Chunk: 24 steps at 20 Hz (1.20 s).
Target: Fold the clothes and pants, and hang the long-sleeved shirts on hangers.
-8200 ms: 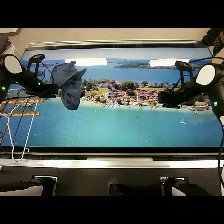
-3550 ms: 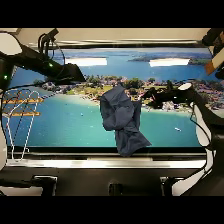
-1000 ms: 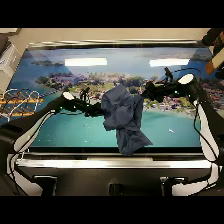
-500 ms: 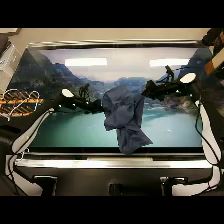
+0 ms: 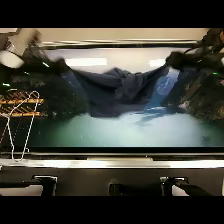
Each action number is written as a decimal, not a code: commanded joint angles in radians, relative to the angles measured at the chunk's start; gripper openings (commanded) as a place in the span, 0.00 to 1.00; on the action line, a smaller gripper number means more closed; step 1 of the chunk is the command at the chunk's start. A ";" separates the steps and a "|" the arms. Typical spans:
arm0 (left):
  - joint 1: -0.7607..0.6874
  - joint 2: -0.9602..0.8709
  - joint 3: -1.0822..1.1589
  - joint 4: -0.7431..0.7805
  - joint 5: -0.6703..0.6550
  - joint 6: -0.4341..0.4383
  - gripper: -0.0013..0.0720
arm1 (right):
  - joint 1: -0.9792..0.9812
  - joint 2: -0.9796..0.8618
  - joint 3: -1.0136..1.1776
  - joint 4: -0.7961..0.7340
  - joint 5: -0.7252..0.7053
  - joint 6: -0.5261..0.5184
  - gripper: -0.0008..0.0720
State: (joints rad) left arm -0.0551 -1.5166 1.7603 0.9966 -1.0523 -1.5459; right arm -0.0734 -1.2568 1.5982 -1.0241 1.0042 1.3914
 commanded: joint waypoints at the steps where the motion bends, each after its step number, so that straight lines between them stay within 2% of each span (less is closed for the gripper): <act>1: 0.065 0.151 0.184 0.209 0.002 -0.121 0.04 | -0.001 0.177 0.039 -0.183 -0.108 0.107 0.05; 3: 0.079 0.228 0.235 0.268 0.000 -0.143 0.04 | -0.001 0.254 0.040 -0.280 -0.117 0.167 0.05; 7: 0.080 0.387 0.249 0.327 -0.007 -0.151 0.04 | -0.001 0.391 0.040 -0.296 -0.168 0.164 0.05; 10: 0.080 0.509 0.249 0.477 -0.053 -0.237 0.04 | -0.001 0.507 0.040 -0.323 -0.215 0.175 0.05; 12: 0.081 0.575 0.249 0.607 -0.117 -0.301 0.04 | -0.001 0.565 0.040 -0.412 -0.209 0.264 0.05; 14: 0.081 0.614 0.249 0.669 -0.186 -0.306 0.04 | -0.001 0.595 0.040 -0.498 -0.188 0.364 0.05; 16: 0.078 0.615 0.246 0.640 -0.263 -0.295 0.04 | -0.001 0.587 0.040 -0.506 -0.144 0.435 0.05; 19: 0.078 0.587 0.182 0.463 -0.358 -0.213 0.04 | -0.001 0.511 0.040 -0.393 -0.021 0.526 0.05; 22: 0.078 0.545 0.035 0.312 -0.407 -0.194 0.04 | 0.004 0.355 0.040 -0.200 0.206 0.536 0.05; 24: 0.077 0.509 -0.099 0.248 -0.406 -0.158 0.04 | 0.004 0.204 0.040 -0.127 0.350 0.535 0.05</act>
State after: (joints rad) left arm 0.0231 -0.9707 1.8023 1.3781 -1.4136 -1.7504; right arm -0.0711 -0.9024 1.6379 -1.2922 1.1378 1.8973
